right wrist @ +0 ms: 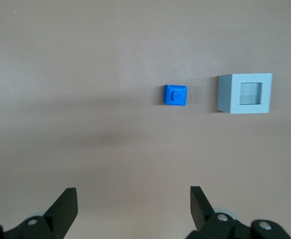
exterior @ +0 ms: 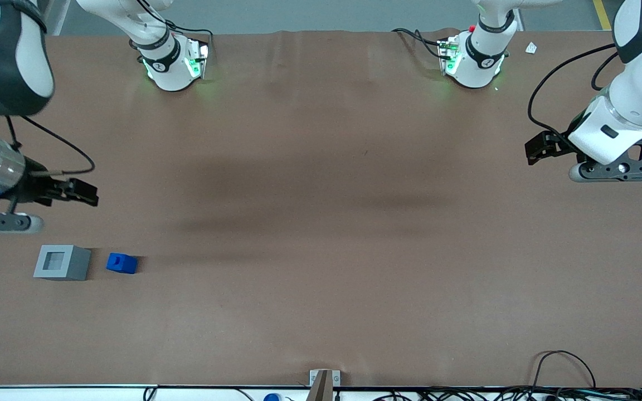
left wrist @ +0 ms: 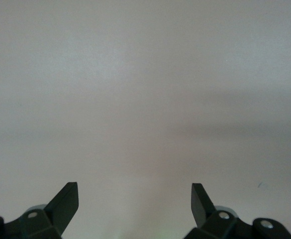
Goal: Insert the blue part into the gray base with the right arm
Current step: 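Move the open right gripper down over the blue block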
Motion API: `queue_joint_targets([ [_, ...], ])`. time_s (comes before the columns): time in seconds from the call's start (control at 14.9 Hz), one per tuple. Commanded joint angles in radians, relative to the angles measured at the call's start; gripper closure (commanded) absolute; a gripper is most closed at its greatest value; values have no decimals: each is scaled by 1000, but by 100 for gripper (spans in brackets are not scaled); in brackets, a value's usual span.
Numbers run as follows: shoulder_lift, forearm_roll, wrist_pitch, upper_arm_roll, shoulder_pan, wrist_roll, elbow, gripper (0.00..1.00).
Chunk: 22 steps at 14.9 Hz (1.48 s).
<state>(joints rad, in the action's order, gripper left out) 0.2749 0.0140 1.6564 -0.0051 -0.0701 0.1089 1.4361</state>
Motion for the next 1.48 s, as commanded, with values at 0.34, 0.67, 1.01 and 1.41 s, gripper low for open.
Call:
queue_joint_targets([
  [0.34,164,7,150,-13,12,58,6,0],
  [0.67,269,-8,299,-10,73,51,9,0],
  [1.01,282,-11,413,-9,82,45,119,0],
  [1.41,285,-12,511,-6,102,20,191,0],
])
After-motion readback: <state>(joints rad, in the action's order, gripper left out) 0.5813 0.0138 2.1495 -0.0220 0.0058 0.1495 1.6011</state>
